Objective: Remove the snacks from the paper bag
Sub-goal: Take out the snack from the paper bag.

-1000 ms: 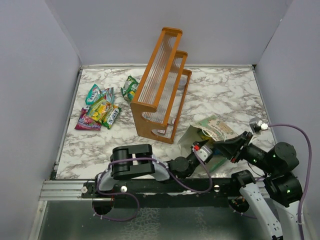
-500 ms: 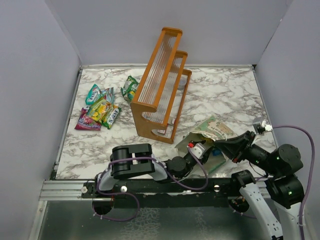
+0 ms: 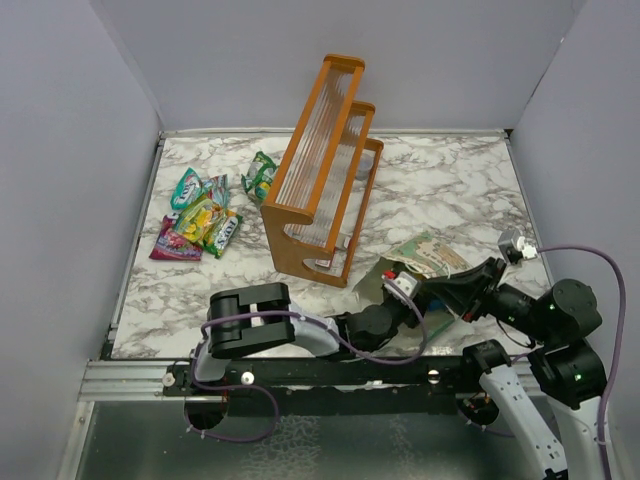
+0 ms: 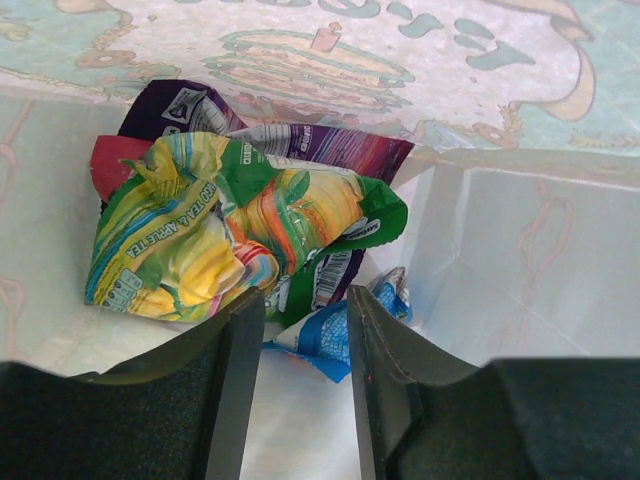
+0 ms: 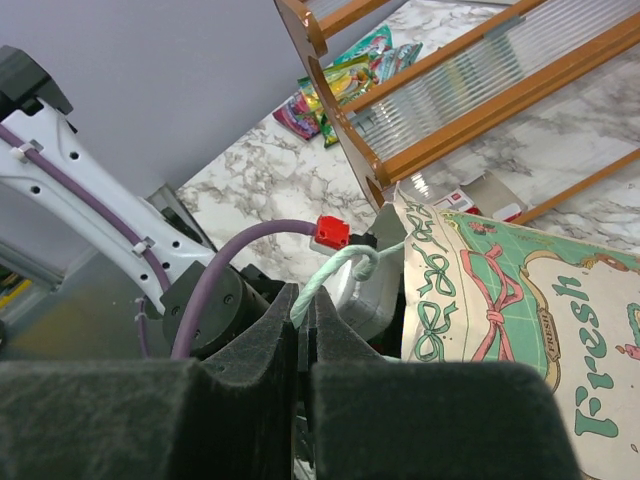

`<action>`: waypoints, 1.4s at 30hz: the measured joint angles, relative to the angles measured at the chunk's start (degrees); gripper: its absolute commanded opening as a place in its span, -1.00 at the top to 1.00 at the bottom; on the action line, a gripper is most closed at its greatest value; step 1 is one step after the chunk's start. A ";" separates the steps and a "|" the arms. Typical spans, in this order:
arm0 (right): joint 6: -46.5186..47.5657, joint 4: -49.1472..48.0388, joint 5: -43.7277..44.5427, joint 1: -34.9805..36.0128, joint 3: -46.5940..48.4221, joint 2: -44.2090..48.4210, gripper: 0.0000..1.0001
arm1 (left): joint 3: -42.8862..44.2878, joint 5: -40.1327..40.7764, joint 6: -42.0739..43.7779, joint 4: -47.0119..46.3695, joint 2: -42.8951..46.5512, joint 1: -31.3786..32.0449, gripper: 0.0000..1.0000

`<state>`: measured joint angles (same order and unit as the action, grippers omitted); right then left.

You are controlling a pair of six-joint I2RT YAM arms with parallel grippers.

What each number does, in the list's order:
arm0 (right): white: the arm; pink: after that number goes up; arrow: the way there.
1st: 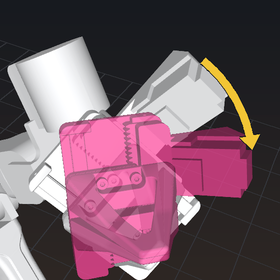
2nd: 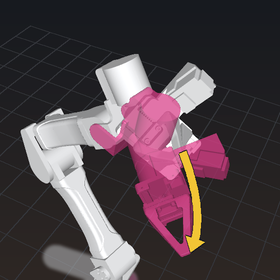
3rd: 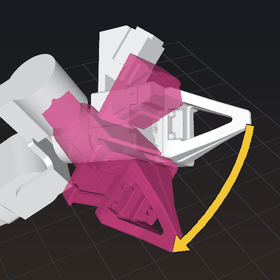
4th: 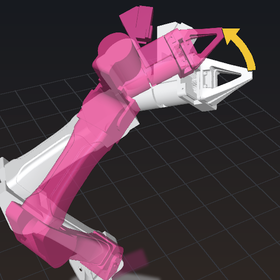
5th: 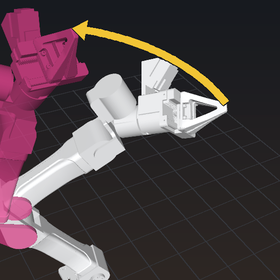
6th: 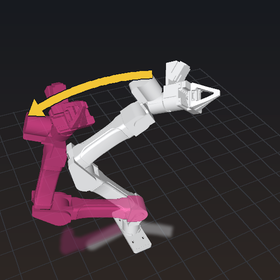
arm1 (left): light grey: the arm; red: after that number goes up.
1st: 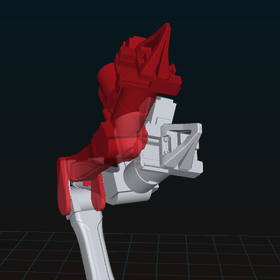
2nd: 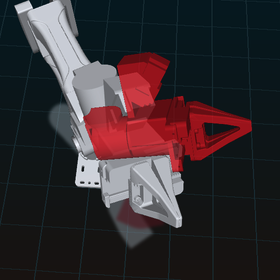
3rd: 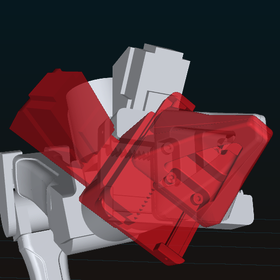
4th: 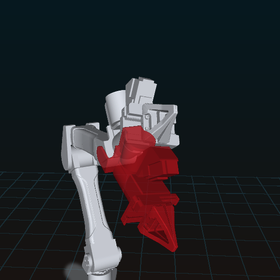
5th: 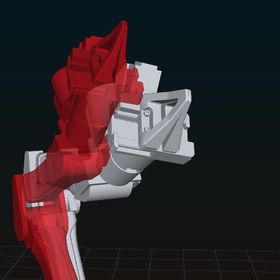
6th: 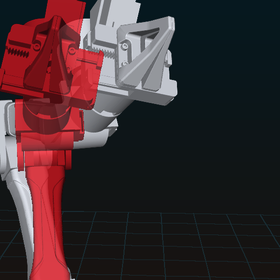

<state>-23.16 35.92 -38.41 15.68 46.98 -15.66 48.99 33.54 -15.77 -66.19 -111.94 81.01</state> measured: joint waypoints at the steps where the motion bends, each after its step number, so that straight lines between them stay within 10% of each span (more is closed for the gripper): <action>1: 0.24 0.02 -0.09 0.00 0.00 -0.13 0.96 | 1.07 0.37 -0.81 2.01 0.07 0.00 0.04; 20: 0.96 0.15 -0.35 -0.02 0.61 0.00 0.96 | 15.45 12.85 -1.01 7.56 -10.58 -3.82 -0.44; 29: 1.20 0.55 -0.20 -0.02 0.76 0.39 0.96 | 17.14 9.33 1.03 5.60 -12.48 -4.92 0.66; 42: 2.80 3.58 10.93 -0.02 2.27 2.45 0.96 | 3.93 -2.62 0.20 7.21 3.41 -5.40 0.95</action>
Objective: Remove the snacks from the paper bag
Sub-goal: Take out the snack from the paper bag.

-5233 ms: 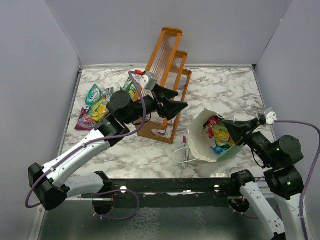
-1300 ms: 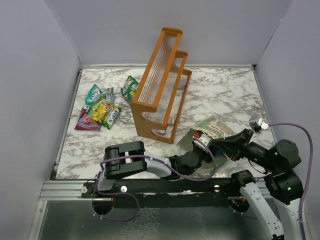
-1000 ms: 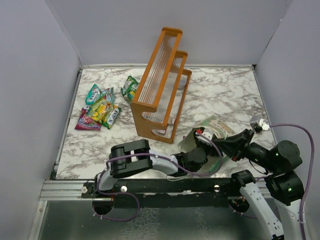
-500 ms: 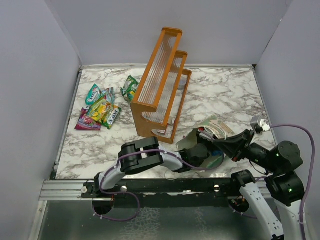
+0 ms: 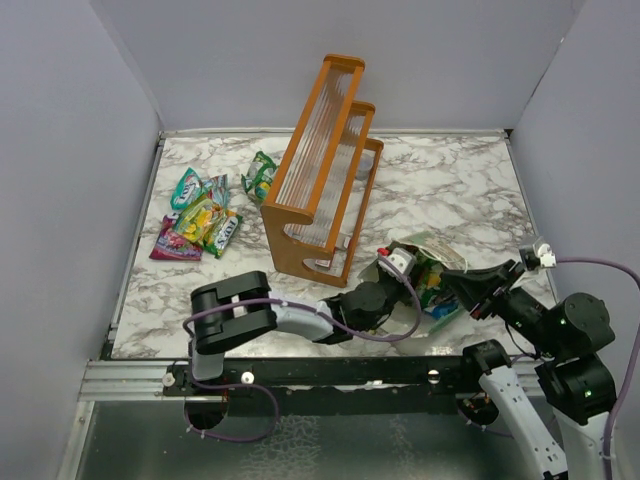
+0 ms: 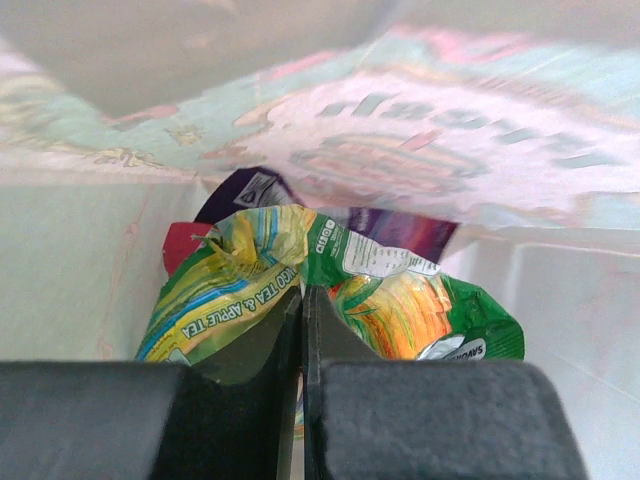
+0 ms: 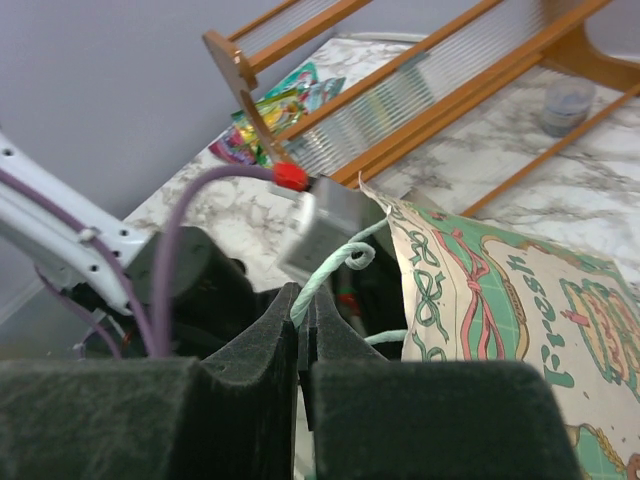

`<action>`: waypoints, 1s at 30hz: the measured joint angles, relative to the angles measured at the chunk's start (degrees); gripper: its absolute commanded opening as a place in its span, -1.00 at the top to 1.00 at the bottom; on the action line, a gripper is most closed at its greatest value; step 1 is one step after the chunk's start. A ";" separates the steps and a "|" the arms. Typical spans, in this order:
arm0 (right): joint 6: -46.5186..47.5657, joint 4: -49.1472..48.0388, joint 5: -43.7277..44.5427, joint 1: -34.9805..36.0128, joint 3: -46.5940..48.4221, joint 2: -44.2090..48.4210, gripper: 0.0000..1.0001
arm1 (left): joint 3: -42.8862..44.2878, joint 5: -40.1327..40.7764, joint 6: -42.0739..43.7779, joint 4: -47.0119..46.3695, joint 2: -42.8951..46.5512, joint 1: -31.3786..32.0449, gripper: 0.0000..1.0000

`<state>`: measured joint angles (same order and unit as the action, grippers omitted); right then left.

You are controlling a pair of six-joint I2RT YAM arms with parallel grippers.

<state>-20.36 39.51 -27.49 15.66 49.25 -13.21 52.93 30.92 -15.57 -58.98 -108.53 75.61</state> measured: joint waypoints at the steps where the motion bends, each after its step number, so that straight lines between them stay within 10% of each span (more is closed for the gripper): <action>1: 0.02 0.07 1.60 0.00 0.00 0.31 0.96 | -0.74 -1.31 -0.48 0.09 1.62 -0.02 0.97; 18: -0.33 -0.02 12.55 0.00 -1.20 0.96 0.96 | -7.96 -18.97 -4.24 19.54 32.65 -0.13 1.00; 30: -0.87 0.00 15.58 0.00 -2.56 1.07 0.96 | 4.00 -25.03 2.69 48.28 49.13 -0.13 1.00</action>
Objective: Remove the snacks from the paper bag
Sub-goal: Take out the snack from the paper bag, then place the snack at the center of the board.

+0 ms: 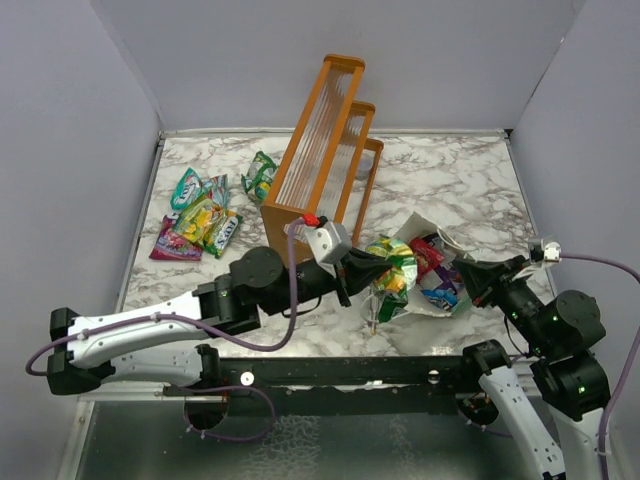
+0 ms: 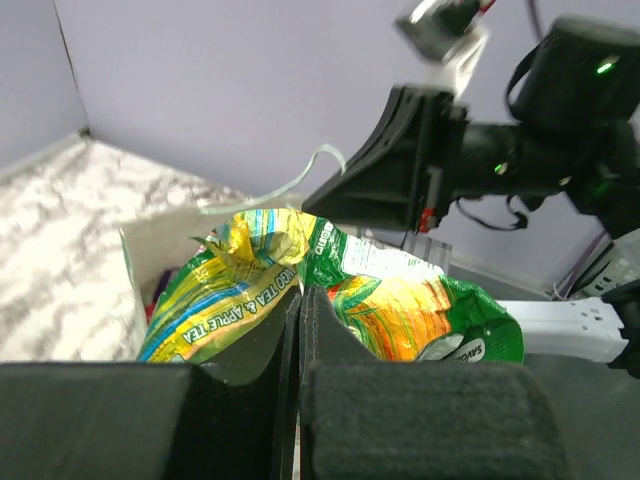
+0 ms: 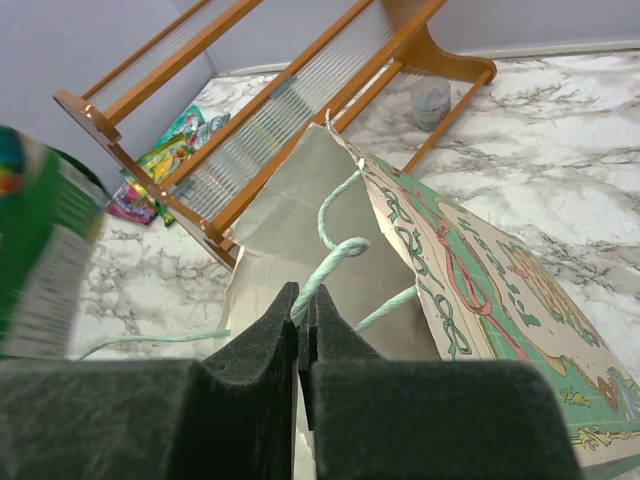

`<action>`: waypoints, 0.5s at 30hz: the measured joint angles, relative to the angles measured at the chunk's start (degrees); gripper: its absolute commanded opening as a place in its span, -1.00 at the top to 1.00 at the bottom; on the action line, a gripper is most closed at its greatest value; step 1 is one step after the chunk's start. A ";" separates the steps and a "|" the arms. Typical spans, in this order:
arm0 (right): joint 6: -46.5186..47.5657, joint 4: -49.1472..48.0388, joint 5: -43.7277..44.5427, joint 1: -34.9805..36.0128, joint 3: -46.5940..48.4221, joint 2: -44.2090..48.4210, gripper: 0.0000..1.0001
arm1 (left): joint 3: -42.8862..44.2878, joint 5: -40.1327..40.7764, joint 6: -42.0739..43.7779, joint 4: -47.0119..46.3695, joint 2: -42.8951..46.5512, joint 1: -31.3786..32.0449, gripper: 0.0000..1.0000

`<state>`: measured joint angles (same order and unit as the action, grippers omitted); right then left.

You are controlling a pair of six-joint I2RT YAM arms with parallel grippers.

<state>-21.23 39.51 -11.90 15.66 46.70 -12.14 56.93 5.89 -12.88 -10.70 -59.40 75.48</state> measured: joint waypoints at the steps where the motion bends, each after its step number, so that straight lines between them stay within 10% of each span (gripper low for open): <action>1: -0.02 0.00 0.07 0.00 -0.07 0.00 0.96 | 1.62 -0.15 1.66 1.57 1.03 0.00 1.00; 15: -0.13 -0.02 0.50 0.00 -0.28 1.66 0.96 | 23.54 32.20 34.67 -0.22 -4.31 -5.73 1.00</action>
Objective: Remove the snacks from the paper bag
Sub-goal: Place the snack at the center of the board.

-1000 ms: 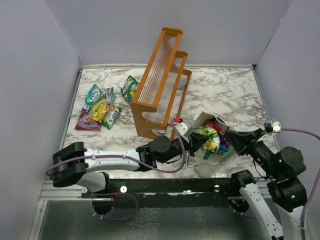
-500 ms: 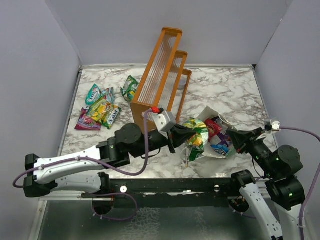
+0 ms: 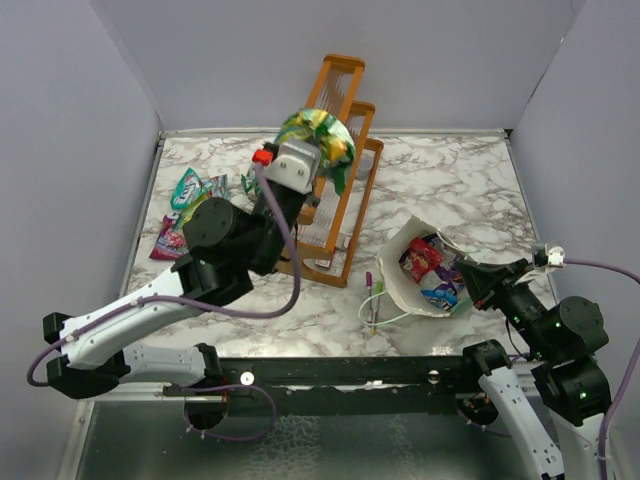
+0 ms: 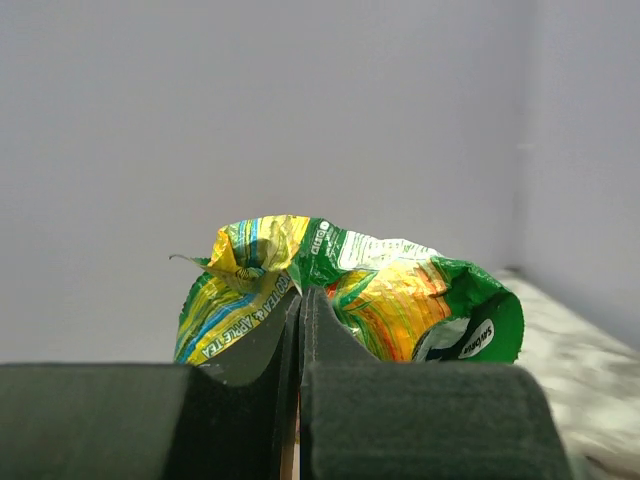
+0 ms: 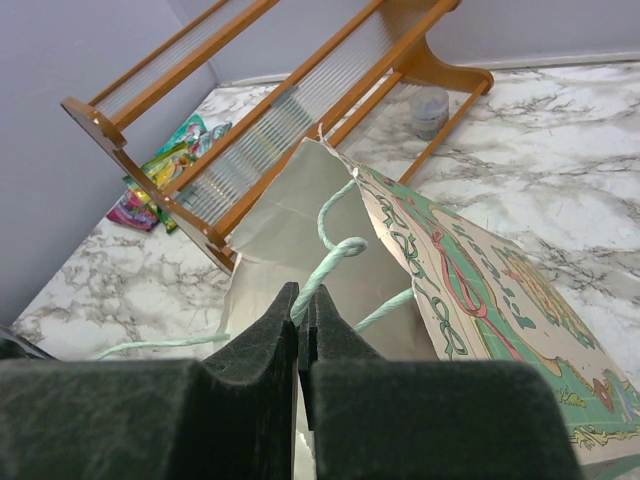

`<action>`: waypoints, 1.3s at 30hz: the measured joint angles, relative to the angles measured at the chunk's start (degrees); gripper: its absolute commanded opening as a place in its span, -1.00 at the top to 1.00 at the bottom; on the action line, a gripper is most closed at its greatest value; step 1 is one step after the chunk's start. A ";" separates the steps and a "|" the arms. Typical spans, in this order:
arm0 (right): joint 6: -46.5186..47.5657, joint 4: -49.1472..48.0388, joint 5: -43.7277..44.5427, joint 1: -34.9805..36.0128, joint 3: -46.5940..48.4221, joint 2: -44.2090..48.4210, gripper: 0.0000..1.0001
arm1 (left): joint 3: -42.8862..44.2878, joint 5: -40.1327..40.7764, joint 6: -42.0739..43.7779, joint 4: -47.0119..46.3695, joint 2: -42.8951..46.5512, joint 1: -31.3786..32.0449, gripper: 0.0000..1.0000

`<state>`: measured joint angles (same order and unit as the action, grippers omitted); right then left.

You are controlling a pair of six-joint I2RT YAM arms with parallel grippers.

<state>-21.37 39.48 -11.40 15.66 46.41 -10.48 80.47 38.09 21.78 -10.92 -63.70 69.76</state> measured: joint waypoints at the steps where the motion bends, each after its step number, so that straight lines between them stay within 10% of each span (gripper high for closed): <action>1: -0.02 0.00 0.00 0.00 0.00 0.00 0.96 | 0.61 1.27 2.21 -1.22 -1.18 -3.02 1.00; 8: -0.07 0.00 0.02 0.02 -0.24 0.94 0.96 | -2.23 7.10 3.96 -4.61 -5.31 -26.29 1.00; 16: -0.04 0.00 0.02 0.00 -0.35 1.57 0.96 | -14.05 2.73 -13.79 -0.35 -3.69 -53.33 1.00; 39: -0.04 0.00 0.00 0.00 -0.42 1.55 0.96 | -18.84 -20.35 -32.02 3.13 -21.35 -63.71 1.00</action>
<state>-21.41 39.48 -11.40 15.66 46.00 -8.93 61.63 17.74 -10.24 -7.79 -85.06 6.04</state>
